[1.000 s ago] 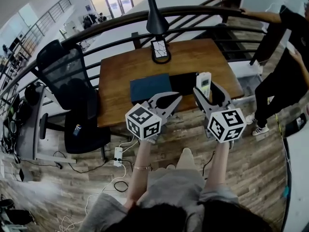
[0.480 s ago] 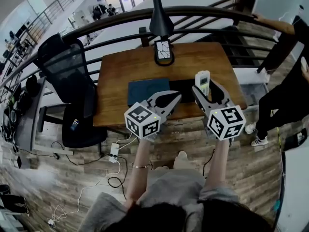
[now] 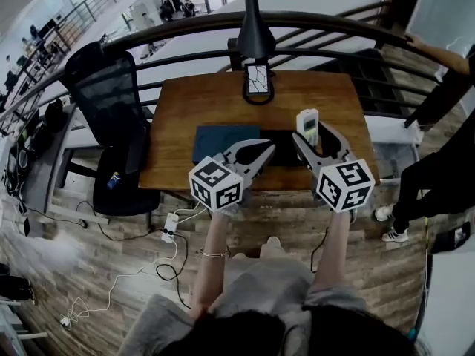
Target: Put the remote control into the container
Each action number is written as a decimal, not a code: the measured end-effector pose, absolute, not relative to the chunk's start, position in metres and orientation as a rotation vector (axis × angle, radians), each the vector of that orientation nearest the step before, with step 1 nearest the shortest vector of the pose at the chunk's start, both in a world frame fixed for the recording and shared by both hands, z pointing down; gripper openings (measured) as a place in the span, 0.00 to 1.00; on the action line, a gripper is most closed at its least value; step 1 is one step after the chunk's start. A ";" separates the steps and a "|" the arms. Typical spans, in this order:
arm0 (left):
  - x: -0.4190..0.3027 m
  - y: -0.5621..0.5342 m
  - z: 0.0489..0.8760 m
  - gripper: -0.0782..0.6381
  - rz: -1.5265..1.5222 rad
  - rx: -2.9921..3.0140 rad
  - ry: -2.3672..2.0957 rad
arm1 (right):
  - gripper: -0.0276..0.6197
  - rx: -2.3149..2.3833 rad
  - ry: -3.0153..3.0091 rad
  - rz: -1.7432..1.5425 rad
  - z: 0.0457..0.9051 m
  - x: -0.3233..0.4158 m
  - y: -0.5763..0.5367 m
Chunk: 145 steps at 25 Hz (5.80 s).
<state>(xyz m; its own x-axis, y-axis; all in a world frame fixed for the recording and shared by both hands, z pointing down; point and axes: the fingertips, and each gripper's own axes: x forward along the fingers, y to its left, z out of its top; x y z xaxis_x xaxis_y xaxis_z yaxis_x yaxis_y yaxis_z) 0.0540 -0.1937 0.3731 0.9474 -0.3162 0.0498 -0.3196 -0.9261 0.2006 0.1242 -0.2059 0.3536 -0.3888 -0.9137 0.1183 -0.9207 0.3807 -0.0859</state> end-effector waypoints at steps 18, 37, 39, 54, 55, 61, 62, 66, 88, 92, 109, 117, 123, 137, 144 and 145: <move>0.060 -0.233 0.421 0.11 0.078 2.752 -0.599 | 0.43 1.524 -2.548 0.379 0.414 0.136 -0.257; 0.057 -0.259 0.483 0.11 0.174 2.605 -0.573 | 0.43 1.274 -2.439 0.488 0.495 0.117 -0.299; 0.056 -0.262 0.488 0.11 0.172 2.586 -0.575 | 0.43 1.244 -2.427 0.498 0.504 0.115 -0.302; 0.060 -0.270 0.513 0.11 0.203 2.508 -0.566 | 0.43 0.987 -2.300 0.543 0.572 0.101 -0.315; 0.060 -0.270 0.514 0.11 0.206 2.503 -0.562 | 0.43 0.966 -2.286 0.541 0.577 0.100 -0.315; 0.060 -0.269 0.522 0.11 0.226 2.485 -0.555 | 0.43 0.887 -2.238 0.549 0.599 0.096 -0.314; 0.060 -0.269 0.523 0.11 0.227 2.483 -0.553 | 0.43 0.877 -2.232 0.550 0.601 0.095 -0.314; 0.060 -0.269 0.524 0.11 0.233 2.477 -0.550 | 0.43 0.830 -2.195 0.550 0.613 0.096 -0.314; 0.065 -0.266 0.538 0.11 0.272 2.443 -0.549 | 0.43 0.554 -2.030 0.475 0.652 0.093 -0.305; 0.065 -0.266 0.538 0.11 0.273 2.442 -0.552 | 0.43 0.530 -1.994 0.443 0.658 0.095 -0.305; 0.060 -0.268 0.537 0.11 0.270 2.444 -0.569 | 0.43 0.509 -1.945 0.422 0.664 0.094 -0.305; 0.061 -0.265 0.535 0.11 0.268 2.456 -0.556 | 0.44 0.589 -1.974 0.467 0.661 0.101 -0.305; 0.059 -0.264 0.531 0.11 0.252 2.469 -0.564 | 0.44 0.694 -2.063 0.496 0.642 0.107 -0.307; 0.065 -0.255 0.519 0.11 0.223 2.522 -0.529 | 0.17 1.070 -2.316 0.615 0.587 0.112 -0.298; 0.074 -0.248 0.507 0.11 0.204 2.566 -0.483 | 0.11 1.181 -2.450 0.633 0.546 0.112 -0.288; 0.074 -0.246 0.504 0.11 0.201 2.575 -0.478 | 0.11 1.204 -2.476 0.644 0.539 0.113 -0.286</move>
<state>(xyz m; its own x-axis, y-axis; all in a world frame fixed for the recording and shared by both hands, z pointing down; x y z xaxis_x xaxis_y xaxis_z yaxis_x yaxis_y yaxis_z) 0.0743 -0.2465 0.5042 0.9270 -0.2962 0.2302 -0.3717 -0.8085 0.4562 0.1129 -0.2863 0.5392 -0.5973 -0.6570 0.4600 -0.7979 0.5451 -0.2575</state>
